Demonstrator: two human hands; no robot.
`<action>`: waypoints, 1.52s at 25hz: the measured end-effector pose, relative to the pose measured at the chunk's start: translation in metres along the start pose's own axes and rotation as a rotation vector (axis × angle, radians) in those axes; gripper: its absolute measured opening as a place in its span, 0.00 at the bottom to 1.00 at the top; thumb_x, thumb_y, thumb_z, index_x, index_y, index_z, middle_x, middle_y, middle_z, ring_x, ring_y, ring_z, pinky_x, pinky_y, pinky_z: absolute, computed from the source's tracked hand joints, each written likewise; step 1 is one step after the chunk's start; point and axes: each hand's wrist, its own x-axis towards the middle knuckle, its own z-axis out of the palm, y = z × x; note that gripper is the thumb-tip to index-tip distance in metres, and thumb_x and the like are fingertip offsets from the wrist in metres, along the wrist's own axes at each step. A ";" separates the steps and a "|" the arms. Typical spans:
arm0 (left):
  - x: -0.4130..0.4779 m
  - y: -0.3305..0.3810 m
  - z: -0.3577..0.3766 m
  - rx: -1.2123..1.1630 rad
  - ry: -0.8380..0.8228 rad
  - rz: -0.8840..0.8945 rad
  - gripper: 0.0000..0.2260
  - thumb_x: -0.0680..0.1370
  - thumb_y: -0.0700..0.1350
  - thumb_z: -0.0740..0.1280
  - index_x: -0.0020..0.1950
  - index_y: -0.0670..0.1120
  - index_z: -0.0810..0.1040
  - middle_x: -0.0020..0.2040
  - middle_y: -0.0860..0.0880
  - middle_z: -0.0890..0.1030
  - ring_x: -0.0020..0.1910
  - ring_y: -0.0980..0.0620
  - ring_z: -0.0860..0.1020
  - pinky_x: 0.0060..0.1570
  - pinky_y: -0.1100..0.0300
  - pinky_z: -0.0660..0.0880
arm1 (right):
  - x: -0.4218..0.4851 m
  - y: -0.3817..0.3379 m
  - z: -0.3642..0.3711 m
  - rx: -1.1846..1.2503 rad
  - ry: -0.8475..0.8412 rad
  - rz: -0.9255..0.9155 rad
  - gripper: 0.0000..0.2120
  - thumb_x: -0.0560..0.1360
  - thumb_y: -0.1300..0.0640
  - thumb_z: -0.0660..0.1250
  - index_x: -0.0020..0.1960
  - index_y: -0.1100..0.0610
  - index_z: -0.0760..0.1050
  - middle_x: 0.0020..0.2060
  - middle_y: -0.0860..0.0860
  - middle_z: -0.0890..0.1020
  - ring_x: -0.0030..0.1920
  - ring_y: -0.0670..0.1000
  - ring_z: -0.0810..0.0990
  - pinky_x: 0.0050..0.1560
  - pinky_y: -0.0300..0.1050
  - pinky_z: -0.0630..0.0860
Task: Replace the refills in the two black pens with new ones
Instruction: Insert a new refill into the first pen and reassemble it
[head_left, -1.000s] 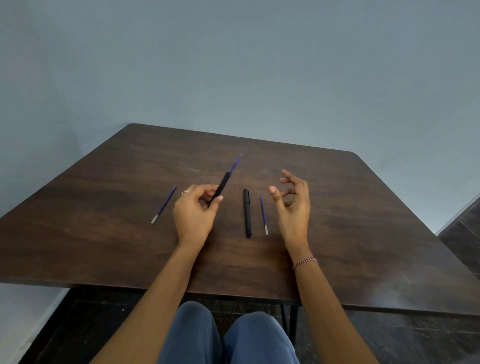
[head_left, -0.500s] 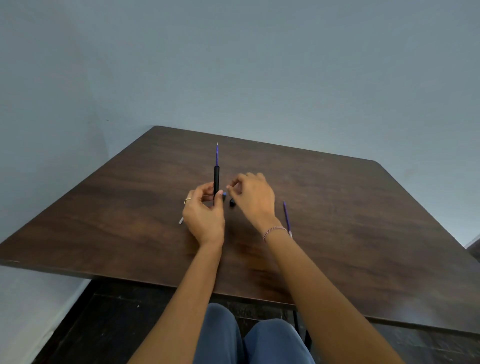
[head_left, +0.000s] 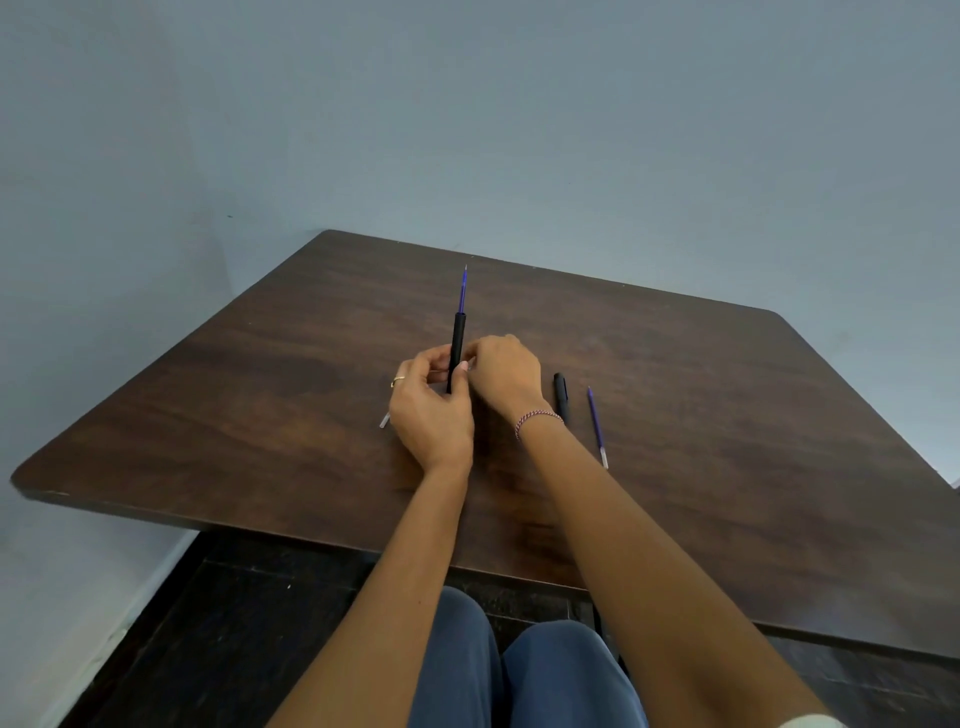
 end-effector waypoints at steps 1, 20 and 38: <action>0.000 0.001 0.000 -0.003 -0.002 -0.002 0.09 0.70 0.38 0.73 0.49 0.47 0.81 0.45 0.54 0.78 0.38 0.64 0.75 0.42 0.78 0.68 | 0.000 -0.002 0.000 -0.022 0.000 -0.003 0.11 0.76 0.55 0.63 0.53 0.54 0.81 0.51 0.58 0.81 0.53 0.57 0.78 0.44 0.47 0.73; 0.000 0.003 0.000 0.078 -0.035 0.024 0.09 0.70 0.39 0.73 0.49 0.48 0.80 0.45 0.56 0.77 0.44 0.57 0.78 0.44 0.72 0.68 | -0.014 0.013 -0.021 0.287 0.034 0.077 0.07 0.72 0.50 0.72 0.47 0.52 0.84 0.42 0.48 0.85 0.44 0.47 0.81 0.43 0.45 0.79; -0.012 0.008 0.010 0.346 -0.407 0.250 0.08 0.69 0.42 0.74 0.46 0.50 0.81 0.42 0.56 0.77 0.38 0.58 0.76 0.37 0.68 0.66 | -0.088 0.112 -0.040 1.253 0.776 0.285 0.14 0.70 0.59 0.75 0.52 0.47 0.79 0.38 0.51 0.84 0.39 0.46 0.76 0.43 0.33 0.73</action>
